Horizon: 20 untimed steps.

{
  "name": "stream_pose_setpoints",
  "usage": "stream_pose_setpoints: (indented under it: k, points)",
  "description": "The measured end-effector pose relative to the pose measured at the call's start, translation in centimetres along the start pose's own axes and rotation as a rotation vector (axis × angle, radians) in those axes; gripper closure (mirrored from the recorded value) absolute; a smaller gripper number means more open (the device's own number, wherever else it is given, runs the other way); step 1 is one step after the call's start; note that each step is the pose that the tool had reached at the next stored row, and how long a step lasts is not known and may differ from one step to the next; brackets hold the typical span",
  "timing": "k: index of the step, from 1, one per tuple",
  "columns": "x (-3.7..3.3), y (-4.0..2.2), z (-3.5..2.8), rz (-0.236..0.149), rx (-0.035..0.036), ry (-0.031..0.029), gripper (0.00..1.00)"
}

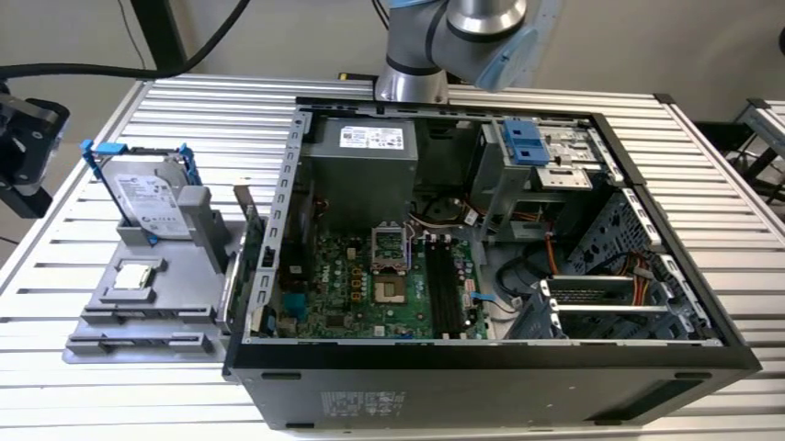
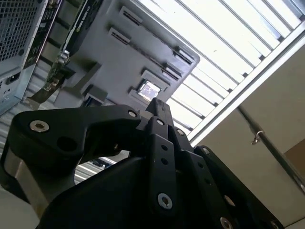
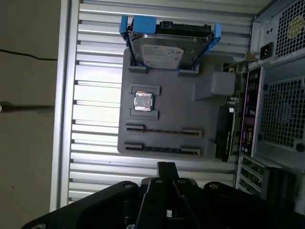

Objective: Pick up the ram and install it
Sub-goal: 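Pick up the ram and move it above insertion slot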

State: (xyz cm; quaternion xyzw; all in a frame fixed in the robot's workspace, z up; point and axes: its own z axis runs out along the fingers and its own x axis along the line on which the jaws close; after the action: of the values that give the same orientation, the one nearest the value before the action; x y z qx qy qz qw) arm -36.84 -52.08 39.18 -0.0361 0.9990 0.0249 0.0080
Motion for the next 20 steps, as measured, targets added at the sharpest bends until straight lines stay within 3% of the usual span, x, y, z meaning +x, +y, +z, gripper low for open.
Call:
stream_pose_setpoints:
  k: [20]
  points:
    - [0.02,0.0,-0.01,-0.274,-0.0048,0.0135,1.0]
